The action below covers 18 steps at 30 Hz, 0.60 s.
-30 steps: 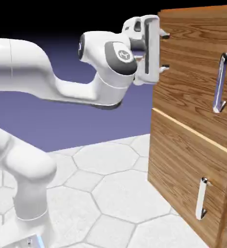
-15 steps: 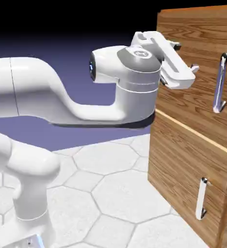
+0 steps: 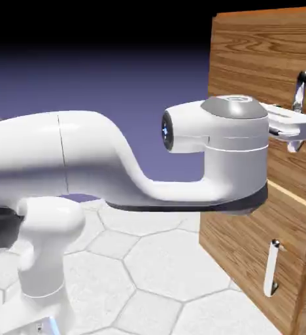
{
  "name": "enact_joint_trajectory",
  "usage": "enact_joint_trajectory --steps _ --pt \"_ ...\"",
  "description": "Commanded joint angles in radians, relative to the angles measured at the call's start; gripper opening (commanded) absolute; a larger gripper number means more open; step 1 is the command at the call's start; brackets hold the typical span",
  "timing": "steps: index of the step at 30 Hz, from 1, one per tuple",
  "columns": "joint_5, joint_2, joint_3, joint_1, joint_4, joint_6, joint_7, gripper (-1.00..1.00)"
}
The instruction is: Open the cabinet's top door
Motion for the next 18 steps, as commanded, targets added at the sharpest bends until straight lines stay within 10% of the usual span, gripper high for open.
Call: enact_joint_trajectory --steps 1,18 --pt "0.000 0.000 0.000 0.000 0.000 0.000 0.000 -1.00" --pt "0.129 -0.067 0.430 -0.616 -0.480 -0.277 0.062 -1.00"
